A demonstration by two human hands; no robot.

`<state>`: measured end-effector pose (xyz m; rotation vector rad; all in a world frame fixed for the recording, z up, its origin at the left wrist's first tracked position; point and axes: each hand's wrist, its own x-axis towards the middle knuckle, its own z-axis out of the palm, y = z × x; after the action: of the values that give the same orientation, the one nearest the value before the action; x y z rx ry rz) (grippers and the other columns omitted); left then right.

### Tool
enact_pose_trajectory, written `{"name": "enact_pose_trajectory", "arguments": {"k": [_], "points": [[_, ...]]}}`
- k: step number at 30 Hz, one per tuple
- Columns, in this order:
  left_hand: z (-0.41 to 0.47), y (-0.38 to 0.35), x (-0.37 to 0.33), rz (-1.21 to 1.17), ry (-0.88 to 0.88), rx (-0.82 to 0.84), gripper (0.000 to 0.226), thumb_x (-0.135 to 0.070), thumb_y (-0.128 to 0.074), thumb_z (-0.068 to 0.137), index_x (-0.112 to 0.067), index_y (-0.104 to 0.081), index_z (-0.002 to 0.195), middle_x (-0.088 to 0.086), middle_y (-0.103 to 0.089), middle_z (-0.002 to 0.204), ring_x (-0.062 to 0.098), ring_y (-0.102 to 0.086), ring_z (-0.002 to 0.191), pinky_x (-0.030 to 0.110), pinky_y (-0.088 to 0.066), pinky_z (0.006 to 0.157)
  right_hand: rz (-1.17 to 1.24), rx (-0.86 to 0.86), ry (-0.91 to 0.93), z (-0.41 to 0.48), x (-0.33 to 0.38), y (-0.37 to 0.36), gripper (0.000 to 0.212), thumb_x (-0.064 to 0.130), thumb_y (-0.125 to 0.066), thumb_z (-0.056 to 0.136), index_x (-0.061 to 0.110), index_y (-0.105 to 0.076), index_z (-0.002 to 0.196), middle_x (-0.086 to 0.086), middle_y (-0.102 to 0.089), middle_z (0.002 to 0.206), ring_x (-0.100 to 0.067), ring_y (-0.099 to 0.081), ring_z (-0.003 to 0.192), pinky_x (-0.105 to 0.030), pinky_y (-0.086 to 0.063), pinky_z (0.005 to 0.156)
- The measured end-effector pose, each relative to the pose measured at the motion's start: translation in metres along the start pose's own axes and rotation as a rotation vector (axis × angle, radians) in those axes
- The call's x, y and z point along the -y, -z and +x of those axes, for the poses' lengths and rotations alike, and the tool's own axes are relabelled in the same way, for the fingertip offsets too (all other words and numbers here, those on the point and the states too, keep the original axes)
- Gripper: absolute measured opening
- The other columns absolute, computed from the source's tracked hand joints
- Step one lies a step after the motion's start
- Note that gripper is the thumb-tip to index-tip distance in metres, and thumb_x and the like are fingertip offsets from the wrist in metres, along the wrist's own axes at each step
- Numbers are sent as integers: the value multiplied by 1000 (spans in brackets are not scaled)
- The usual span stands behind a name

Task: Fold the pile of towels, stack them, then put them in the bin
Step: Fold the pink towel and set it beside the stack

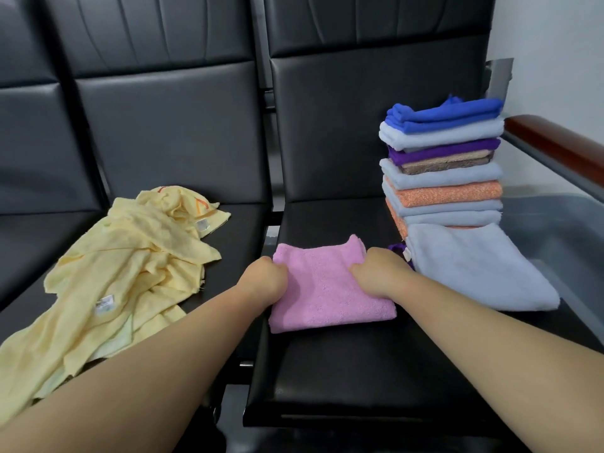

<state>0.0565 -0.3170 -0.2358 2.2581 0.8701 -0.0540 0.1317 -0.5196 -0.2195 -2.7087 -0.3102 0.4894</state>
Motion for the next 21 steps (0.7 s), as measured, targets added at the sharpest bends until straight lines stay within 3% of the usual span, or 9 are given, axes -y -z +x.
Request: {"name": "enact_pose_trajectory", "arguments": {"k": [2, 4, 8, 12, 14, 17, 21], "points": [[-10, 2, -5, -63, -96, -97, 24, -28, -38, 106, -10, -51, 95, 3, -58, 91, 17, -52, 75, 34, -38, 64, 122, -27, 43, -6, 0, 2, 39, 38, -46, 107, 8, -52, 131, -3, -56, 101, -19, -58, 86, -33, -42, 65], [-25, 4, -15, -103, -200, -175, 28, -31, -35, 108, -15, -45, 88, 1, -56, 85, 14, -51, 72, 30, -34, 58, 232, -64, 54, -14, -2, 12, 37, 39, -45, 108, 12, -45, 134, -1, -54, 101, -15, -55, 84, -31, -41, 62], [-43, 1, -47, -180, -297, -243, 30, -33, -33, 108, -11, -46, 93, 4, -59, 89, 15, -53, 74, 30, -34, 58, 342, -249, 102, -24, -22, 50, 46, 43, -44, 108, 10, -42, 139, -8, -57, 127, -20, -52, 98, -36, -42, 80], [-48, -23, -100, -239, -328, -180, 30, -31, -34, 108, -8, -48, 96, 3, -58, 89, 13, -50, 72, 28, -33, 58, 379, -363, 87, -29, -70, 93, 49, 43, -48, 107, 9, -43, 142, -7, -56, 117, -24, -50, 95, -36, -39, 78], [-52, -46, -131, -250, -361, -141, 30, -31, -34, 108, -7, -50, 99, 4, -59, 91, 13, -50, 73, 27, -34, 58, 377, -407, 45, -27, -102, 108, 48, 42, -49, 107, 8, -45, 141, -13, -58, 124, -27, -52, 97, -36, -39, 80], [-55, -81, -163, -229, -389, -85, 28, -31, -34, 108, -9, -49, 98, 2, -58, 91, 12, -51, 74, 26, -33, 58, 362, -408, -50, -19, -145, 120, 48, 43, -50, 106, 7, -45, 138, -16, -57, 136, -34, -57, 111, -37, -41, 83], [-50, -119, -182, -165, -367, -41, 29, -32, -34, 108, -9, -49, 102, 3, -57, 93, 13, -52, 75, 33, -39, 66, 300, -333, -153, -7, -180, 118, 49, 42, -48, 108, 3, -43, 138, -20, -57, 135, -34, -57, 108, -36, -39, 79]]}}
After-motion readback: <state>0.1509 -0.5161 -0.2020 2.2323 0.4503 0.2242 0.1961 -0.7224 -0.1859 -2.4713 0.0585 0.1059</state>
